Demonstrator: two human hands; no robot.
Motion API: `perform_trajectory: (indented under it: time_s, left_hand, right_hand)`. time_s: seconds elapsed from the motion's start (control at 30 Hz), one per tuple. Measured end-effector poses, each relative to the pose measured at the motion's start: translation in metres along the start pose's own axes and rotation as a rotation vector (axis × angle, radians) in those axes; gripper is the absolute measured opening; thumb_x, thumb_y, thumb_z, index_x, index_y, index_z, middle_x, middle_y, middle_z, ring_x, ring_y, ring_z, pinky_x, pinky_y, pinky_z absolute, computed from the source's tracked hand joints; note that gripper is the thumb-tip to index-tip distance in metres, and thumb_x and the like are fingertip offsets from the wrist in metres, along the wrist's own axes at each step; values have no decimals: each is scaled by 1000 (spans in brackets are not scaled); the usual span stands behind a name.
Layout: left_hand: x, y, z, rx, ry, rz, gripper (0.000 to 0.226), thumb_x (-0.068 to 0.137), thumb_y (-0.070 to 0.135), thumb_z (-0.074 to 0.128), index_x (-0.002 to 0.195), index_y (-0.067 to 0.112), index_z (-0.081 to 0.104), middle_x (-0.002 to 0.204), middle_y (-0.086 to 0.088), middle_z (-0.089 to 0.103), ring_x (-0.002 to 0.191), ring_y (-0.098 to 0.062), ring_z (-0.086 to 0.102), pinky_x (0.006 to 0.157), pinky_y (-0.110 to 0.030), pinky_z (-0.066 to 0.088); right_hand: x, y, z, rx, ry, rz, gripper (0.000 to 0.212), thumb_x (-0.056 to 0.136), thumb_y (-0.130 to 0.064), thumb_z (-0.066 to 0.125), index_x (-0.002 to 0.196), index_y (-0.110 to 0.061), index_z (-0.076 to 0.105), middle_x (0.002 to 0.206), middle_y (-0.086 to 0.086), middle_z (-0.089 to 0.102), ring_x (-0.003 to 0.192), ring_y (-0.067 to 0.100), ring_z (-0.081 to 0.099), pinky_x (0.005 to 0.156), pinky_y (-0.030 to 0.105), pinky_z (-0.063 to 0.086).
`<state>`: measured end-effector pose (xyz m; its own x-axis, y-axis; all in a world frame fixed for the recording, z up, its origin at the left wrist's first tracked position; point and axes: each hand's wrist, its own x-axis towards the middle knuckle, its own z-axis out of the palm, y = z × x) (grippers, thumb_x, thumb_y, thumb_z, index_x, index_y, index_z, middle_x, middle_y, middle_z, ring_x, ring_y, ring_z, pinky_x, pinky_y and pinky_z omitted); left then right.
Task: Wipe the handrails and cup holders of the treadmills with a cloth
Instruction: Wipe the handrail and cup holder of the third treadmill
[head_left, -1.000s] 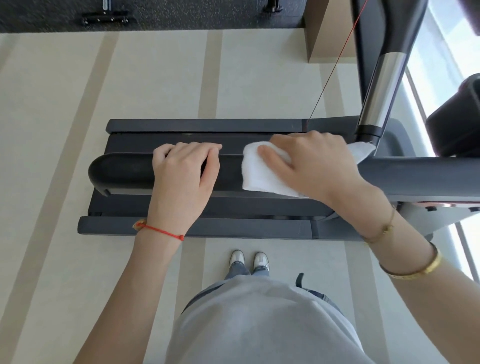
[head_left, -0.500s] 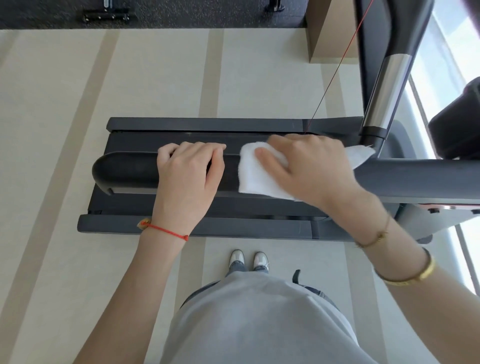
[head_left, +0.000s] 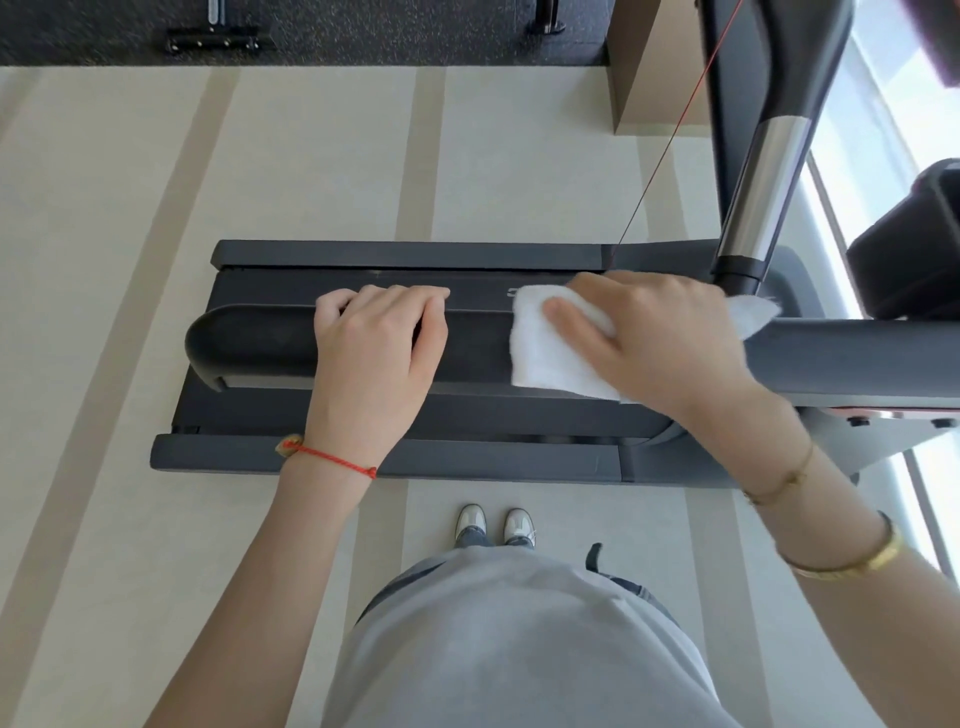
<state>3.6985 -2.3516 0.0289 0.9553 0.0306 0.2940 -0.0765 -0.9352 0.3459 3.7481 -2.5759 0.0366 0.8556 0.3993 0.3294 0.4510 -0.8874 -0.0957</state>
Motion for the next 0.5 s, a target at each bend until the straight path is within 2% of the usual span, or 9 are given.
perform_trajectory:
  time_s: [0.07,0.13,0.2,0.27,0.33,0.4,0.5]
  left_hand:
    - [0,1,1,2,9,2,34,104,25,38,106,19,71,94,6,73,87,-18,64,93,-35,32]
    - [0,1,1,0,10,0,34,104,25,38,105,18,72,94,6,73,87,-18,64,93,-35,32]
    - [0,1,1,1,10,2,35,104,25,37,105,18,72,95,6,73,87,-19,64,93,-36,32]
    - [0,0,1,4,10,5,36,104,26,36,105,18,72,94,5,73,87,-19,64,93,-37,33]
    - [1,1,1,7,5,3,36,104,26,36,105,18,72,91,5,73,86,-20,64,93,-37,33]
    - [1,1,1,6,-1,0,35,104,24,37,105,18,72,92,5,73,87,-21,64,94,-37,34]
    - [0,2,1,8,1,4,34,104,23,39,106,17,72,93,4,73,88,-20,64,94,-37,34]
  right_hand:
    - [3,-14,4,5,-9,-52,48,98,-52,33,88,-19,66,65,0,58,58,29,55,53,29,33]
    - [-3,-15,3,47,8,-111,47,101,-49,33,100,-18,68,80,1,65,68,27,59,61,36,42]
    - [-17,-4,-1,76,67,-192,42,102,-46,40,111,-16,68,98,1,68,82,26,63,73,37,48]
    - [-27,11,-5,78,103,-216,38,101,-44,47,115,-15,67,105,1,68,88,26,64,76,39,49]
    - [-25,24,-11,61,69,-132,39,100,-47,45,108,-18,69,92,0,69,79,27,64,65,34,44]
    - [-16,28,-14,7,-34,6,46,97,-55,35,95,-22,68,73,-1,63,67,29,59,55,28,30]
    - [2,21,-9,-5,-177,22,57,91,-63,22,89,-25,64,69,-1,62,67,33,58,56,30,30]
